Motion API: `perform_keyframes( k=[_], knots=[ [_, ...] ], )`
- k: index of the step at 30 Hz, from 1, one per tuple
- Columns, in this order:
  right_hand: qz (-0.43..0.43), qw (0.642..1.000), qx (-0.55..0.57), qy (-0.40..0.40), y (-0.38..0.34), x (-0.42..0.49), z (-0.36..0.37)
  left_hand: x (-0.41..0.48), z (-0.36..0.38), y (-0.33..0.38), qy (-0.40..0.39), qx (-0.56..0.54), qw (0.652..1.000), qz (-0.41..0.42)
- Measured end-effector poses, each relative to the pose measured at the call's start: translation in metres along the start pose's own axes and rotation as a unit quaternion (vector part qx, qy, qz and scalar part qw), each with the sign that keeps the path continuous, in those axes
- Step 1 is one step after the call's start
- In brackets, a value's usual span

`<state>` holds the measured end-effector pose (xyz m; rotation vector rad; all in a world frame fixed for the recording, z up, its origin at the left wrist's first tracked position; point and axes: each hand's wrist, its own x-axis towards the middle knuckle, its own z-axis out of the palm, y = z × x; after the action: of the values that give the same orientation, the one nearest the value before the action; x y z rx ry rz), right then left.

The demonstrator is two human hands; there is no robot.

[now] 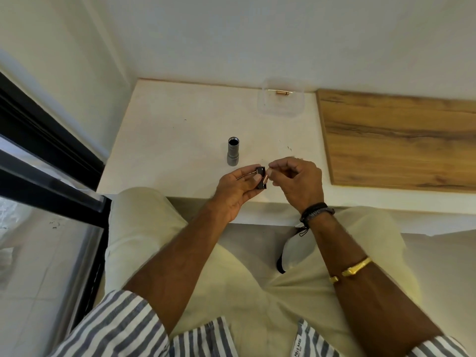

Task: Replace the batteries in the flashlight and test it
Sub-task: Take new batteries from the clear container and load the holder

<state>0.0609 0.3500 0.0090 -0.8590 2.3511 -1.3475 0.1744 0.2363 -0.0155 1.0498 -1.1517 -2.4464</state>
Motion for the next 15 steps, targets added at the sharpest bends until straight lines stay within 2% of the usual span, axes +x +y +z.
perform_keyframes(
  k=[15],
  knots=[
    [-0.069, 0.996, -0.051, -0.009, 0.002, -0.006, 0.017, 0.001, -0.002, -0.004, 0.042, -0.011, 0.999, 0.025]
  ],
)
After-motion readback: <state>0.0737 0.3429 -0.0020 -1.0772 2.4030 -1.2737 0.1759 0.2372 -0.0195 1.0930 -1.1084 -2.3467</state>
